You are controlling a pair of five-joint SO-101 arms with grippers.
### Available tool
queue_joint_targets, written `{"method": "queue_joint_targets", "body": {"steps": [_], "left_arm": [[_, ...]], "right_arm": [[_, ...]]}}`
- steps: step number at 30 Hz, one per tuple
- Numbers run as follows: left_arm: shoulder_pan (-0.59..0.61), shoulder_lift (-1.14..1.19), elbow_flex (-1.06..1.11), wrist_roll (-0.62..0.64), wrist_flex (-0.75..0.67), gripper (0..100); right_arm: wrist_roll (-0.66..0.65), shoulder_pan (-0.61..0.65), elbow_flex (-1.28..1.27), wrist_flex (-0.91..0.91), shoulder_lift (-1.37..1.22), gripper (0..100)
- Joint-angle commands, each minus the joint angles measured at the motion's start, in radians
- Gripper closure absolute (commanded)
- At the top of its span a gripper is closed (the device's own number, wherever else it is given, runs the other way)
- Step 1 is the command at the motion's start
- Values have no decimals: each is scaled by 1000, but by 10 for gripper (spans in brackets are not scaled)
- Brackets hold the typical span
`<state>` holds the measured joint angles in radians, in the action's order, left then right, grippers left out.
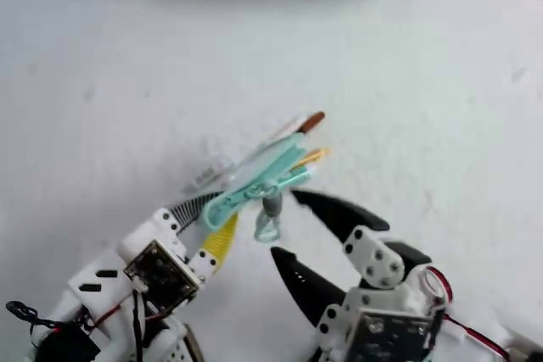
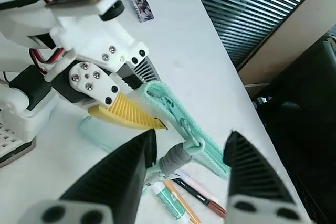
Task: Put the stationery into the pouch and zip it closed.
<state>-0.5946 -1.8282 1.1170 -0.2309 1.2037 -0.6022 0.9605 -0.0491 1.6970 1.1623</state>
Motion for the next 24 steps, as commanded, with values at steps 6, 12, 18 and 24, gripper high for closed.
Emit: {"method": "queue_joint_targets", "body": {"steps": [6,12,18,24], "left_arm": [[-10,-4,17,8,14,976],[-10,-4,17,8,14,976],[-10,-4,17,8,14,976],[-10,-4,17,8,14,976]], "right_arm": [[9,10,-3,-35,19,786],[9,10,-81,-82,16,700],[9,10,-143,-150,15,704],[0,10,-144,-59,15,671]]}}
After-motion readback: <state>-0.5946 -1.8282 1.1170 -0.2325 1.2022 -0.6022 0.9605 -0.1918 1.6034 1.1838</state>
